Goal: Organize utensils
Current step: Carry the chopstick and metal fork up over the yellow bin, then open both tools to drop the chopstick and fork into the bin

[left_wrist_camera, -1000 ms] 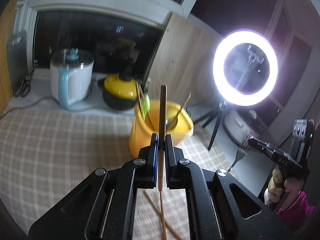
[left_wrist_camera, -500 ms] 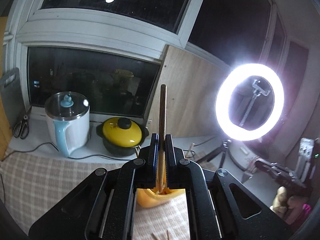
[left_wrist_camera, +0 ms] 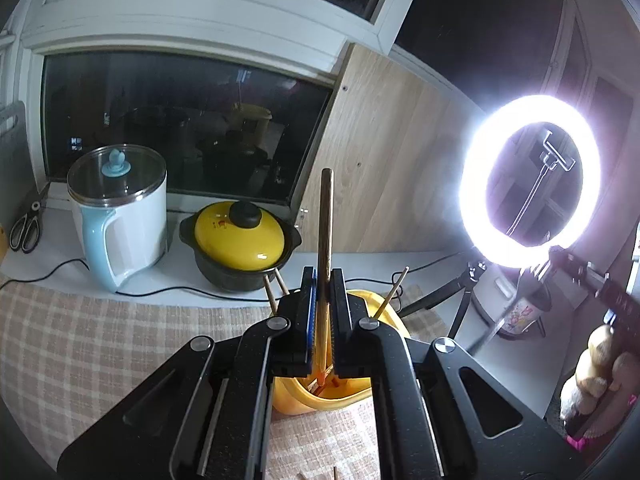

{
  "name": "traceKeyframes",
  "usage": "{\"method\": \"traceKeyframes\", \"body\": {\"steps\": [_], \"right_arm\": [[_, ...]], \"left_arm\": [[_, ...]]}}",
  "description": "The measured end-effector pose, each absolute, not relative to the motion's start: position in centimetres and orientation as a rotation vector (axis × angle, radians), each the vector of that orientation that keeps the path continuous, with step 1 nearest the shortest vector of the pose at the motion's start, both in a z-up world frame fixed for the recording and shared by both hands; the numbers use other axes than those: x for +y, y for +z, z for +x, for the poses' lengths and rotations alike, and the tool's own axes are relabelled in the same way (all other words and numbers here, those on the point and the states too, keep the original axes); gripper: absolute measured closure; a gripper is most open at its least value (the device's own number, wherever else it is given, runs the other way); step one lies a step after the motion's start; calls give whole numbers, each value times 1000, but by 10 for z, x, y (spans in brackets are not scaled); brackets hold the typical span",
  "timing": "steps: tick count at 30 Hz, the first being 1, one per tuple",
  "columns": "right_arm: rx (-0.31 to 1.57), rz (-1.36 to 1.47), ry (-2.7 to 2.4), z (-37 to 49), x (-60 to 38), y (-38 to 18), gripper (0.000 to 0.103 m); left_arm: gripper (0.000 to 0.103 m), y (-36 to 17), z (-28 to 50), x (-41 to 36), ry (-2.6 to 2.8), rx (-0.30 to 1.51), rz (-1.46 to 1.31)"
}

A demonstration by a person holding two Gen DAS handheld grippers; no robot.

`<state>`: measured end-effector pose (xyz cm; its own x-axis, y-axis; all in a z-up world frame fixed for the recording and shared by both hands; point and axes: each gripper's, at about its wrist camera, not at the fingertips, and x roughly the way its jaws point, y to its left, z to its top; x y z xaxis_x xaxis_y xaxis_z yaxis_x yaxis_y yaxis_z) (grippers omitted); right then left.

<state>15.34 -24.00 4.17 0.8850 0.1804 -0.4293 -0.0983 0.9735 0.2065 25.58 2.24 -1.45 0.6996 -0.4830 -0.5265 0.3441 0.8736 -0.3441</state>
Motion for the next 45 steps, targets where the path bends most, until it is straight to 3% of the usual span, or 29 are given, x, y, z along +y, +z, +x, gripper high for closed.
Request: {"method": "traceKeyframes", "body": {"steps": [17, 39, 40, 42, 45], "right_arm": [[550, 112, 124, 222, -209, -7, 103], [703, 94, 264, 243, -172, -58, 99], [701, 101, 267, 243, -173, -57, 97], [687, 125, 280, 240, -177, -54, 70], [666, 148, 283, 234, -183, -48, 64]], "left_arm": [[100, -42, 264, 20, -456, 717, -244], [99, -69, 272, -2, -480, 790, -209], [99, -68, 271, -1, -477, 792, -211], [89, -67, 270, 1, -479, 791, -217], [79, -63, 264, 6, -469, 780, -223]]}}
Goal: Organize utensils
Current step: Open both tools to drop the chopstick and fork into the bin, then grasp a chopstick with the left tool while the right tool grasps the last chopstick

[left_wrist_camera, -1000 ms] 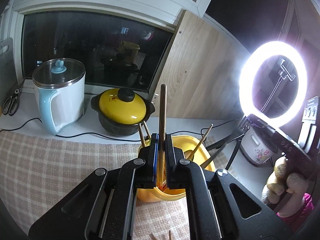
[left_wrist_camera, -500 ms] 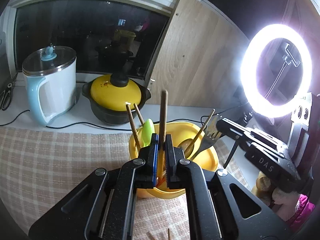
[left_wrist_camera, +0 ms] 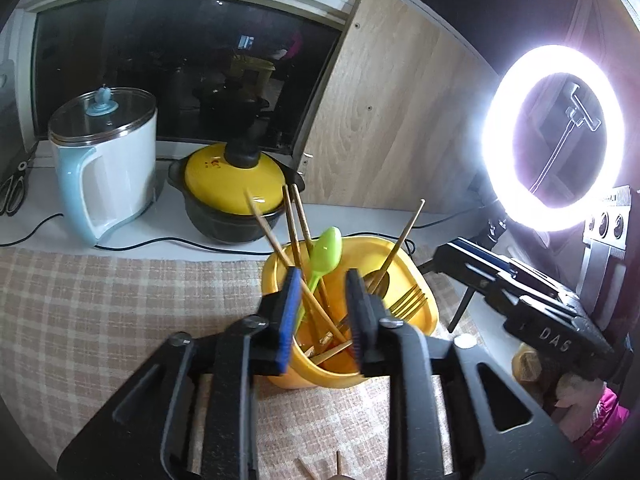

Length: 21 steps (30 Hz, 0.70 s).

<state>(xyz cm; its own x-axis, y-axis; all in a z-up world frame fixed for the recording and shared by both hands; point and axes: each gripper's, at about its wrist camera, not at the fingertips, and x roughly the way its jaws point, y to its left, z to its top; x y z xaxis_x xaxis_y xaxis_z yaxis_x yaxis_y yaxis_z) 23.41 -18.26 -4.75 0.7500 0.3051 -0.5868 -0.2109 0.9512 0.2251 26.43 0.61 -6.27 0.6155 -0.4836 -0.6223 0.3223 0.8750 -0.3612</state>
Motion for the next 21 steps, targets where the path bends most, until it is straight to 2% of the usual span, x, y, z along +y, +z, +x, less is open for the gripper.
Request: {"method": "traceKeyframes", "body": {"steps": [1, 3, 7, 9, 13, 15, 17, 20, 21], "right_arm": [[664, 153, 281, 232, -185, -46, 63], [661, 163, 280, 229, -188, -44, 52], [653, 175, 272, 220, -194, -41, 44], [645, 177, 264, 214, -198, -40, 32], [624, 185, 246, 201, -206, -37, 24], [618, 194, 241, 194, -211, -37, 13], [612, 197, 230, 187, -216, -37, 11], [618, 180, 214, 177, -222, -39, 10], [621, 174, 209, 173, -225, -41, 7]], "left_arm": [[79, -61, 262, 8, -469, 777, -226], [79, -59, 258, 11, -469, 772, -229], [79, -54, 248, 15, -468, 767, -217], [79, -54, 243, 16, -471, 767, -211], [79, -54, 231, 19, -472, 772, -199], [79, -55, 225, 20, -468, 778, -188], [78, -56, 218, 21, -462, 785, -172], [65, -58, 204, 20, -462, 793, -138], [64, -59, 200, 20, -464, 795, -131]]}}
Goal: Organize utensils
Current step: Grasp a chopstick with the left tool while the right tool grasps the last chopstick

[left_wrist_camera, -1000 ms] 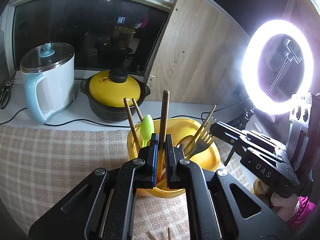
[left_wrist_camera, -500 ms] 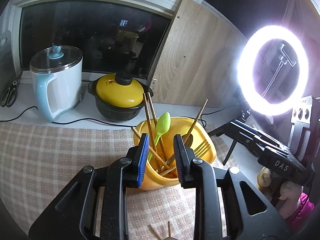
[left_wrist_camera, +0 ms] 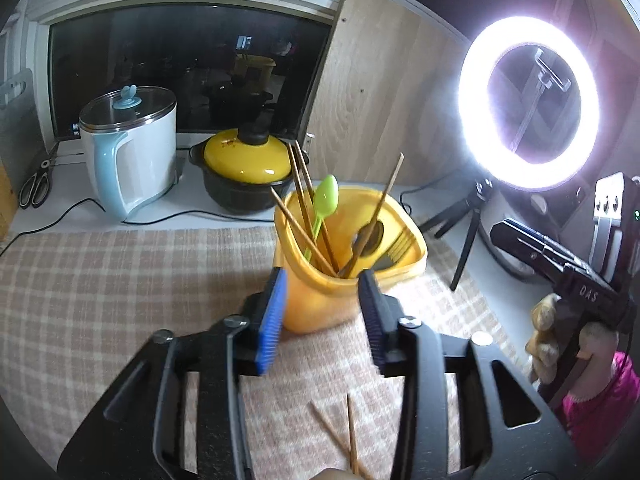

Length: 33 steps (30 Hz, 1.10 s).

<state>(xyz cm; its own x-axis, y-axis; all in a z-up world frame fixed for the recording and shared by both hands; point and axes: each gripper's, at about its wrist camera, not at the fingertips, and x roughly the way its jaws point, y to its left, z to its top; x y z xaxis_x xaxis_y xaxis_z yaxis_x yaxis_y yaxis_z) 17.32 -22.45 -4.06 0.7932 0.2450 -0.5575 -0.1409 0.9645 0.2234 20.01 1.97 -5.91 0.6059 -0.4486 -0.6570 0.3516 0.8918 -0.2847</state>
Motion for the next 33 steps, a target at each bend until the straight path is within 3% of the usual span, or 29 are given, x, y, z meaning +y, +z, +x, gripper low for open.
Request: {"method": "traceKeyframes", "body": {"steps": [2, 21, 31, 33], "right_arm": [[625, 169, 201, 166, -229, -43, 0], [714, 155, 190, 102, -254, -83, 0], [818, 149, 231, 86, -251, -106, 1], [830, 163, 231, 85, -253, -109, 2]], "left_arm": [[64, -64, 191, 18, -469, 813, -110], [64, -159, 109, -17, -552, 1130, -22], [65, -190, 107, -34, -527, 1191, 24], [70, -195, 107, -36, -518, 1197, 38]]}}
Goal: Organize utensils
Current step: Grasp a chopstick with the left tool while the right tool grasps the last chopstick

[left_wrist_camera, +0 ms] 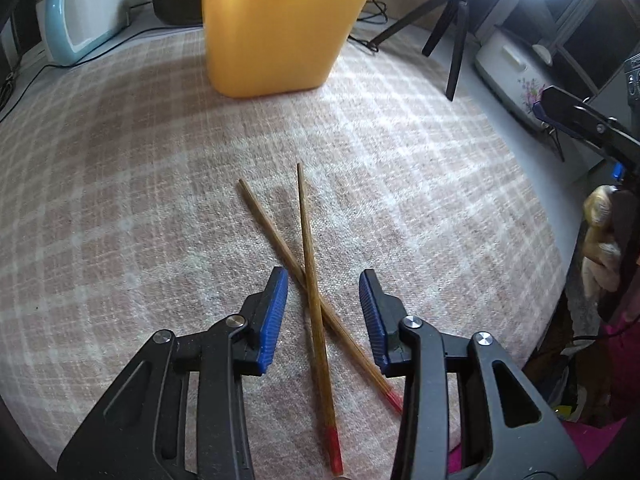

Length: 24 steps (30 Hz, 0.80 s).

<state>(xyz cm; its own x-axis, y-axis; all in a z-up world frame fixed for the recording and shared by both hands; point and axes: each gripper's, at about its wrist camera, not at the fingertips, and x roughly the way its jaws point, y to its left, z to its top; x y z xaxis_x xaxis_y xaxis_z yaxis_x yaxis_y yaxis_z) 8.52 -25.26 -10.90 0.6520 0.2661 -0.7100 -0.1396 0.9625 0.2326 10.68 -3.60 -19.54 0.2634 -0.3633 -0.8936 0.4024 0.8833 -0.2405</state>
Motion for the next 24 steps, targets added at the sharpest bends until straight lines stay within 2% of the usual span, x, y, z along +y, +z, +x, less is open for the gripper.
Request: {"method": "traceKeyframes", "body": {"steps": [4, 10, 11, 15, 20, 22, 24], "right_arm": [[852, 183, 236, 83, -255, -114, 4], [877, 201, 243, 82, -254, -121, 6], [879, 201, 245, 82, -252, -121, 6], [890, 197, 254, 84, -245, -125, 6], [912, 198, 288, 90, -233, -128, 7], [923, 203, 303, 92, -228, -130, 11], [952, 212, 326, 97, -221, -135, 23]], "left_arm": [[70, -202, 110, -40, -511, 1204, 38], [79, -208, 113, -38, -489, 1213, 18], [85, -209, 113, -37, -485, 1214, 19], [95, -210, 114, -32, -478, 1216, -6], [97, -208, 115, -23, -486, 1213, -51], [98, -207, 115, -20, -488, 1214, -66], [98, -206, 114, -16, -483, 1211, -78]]}}
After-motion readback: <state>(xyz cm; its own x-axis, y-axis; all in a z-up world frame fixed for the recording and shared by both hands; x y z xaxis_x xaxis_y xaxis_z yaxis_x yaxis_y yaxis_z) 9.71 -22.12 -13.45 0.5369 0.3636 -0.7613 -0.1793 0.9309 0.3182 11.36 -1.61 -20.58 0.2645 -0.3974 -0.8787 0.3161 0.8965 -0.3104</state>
